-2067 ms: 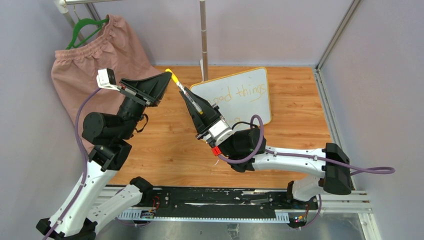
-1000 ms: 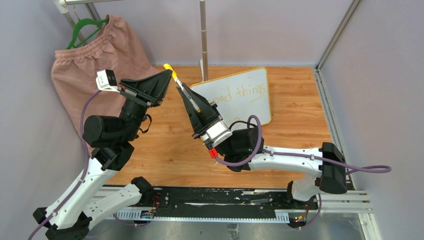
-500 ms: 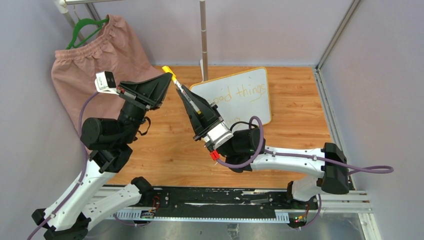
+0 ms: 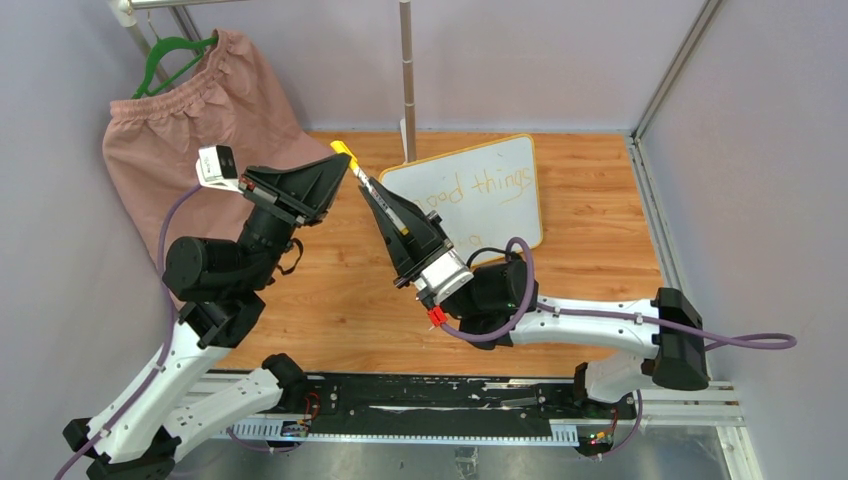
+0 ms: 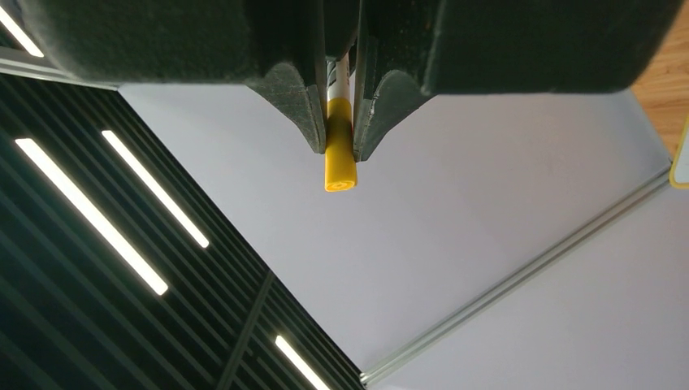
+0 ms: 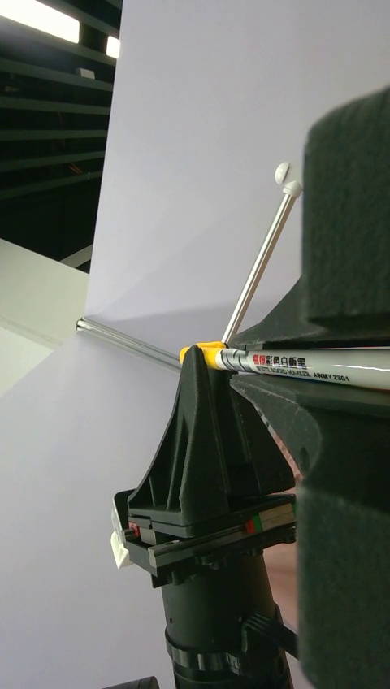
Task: Write a sentence on the whiteboard
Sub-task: Close the whiteboard marker at the center of the board, then place the whiteboard marker at the center of the board.
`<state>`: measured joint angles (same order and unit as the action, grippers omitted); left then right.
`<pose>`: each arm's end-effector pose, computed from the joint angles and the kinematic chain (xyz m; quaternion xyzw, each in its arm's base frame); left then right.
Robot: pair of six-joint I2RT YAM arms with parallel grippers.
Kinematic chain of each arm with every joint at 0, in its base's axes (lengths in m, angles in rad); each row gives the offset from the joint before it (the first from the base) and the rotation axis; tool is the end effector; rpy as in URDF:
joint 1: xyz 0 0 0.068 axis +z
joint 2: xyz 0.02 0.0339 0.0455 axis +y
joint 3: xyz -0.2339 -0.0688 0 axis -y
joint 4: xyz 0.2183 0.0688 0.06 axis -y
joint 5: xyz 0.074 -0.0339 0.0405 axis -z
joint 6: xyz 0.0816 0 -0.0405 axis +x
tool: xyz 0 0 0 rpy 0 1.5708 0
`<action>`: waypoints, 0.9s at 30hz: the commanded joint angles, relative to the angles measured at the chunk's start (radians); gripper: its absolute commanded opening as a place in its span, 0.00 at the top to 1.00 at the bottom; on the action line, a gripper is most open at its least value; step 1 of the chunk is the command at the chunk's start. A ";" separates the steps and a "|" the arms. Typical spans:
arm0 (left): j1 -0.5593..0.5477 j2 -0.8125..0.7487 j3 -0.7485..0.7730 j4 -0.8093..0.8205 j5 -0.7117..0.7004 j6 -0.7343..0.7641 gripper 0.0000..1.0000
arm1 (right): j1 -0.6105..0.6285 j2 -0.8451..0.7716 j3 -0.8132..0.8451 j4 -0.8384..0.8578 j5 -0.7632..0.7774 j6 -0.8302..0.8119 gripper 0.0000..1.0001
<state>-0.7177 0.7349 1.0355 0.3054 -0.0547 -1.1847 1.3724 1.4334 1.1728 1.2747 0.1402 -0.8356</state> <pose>0.1272 -0.1052 0.4808 -0.1309 0.4455 -0.7136 0.5246 0.0695 0.2881 0.4783 -0.2145 0.1835 0.2358 0.9299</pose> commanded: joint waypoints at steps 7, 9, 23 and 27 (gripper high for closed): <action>-0.039 -0.007 -0.059 -0.098 0.119 0.043 0.66 | 0.036 -0.049 -0.070 -0.108 -0.006 0.026 1.00; -0.039 -0.031 -0.084 -0.111 0.089 0.053 0.36 | 0.038 -0.079 -0.102 -0.127 0.012 0.041 1.00; -0.039 -0.225 -0.120 -0.395 -0.196 0.256 0.00 | 0.039 -0.418 -0.331 -0.415 0.180 0.359 1.00; -0.039 -0.277 -0.070 -0.593 -0.334 0.369 0.00 | 0.012 -0.517 -0.352 -0.645 0.245 0.554 1.00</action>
<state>-0.7498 0.4976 0.9070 -0.0895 -0.2214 -0.9558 1.4010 0.9993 0.8459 0.8482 0.2974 -0.5102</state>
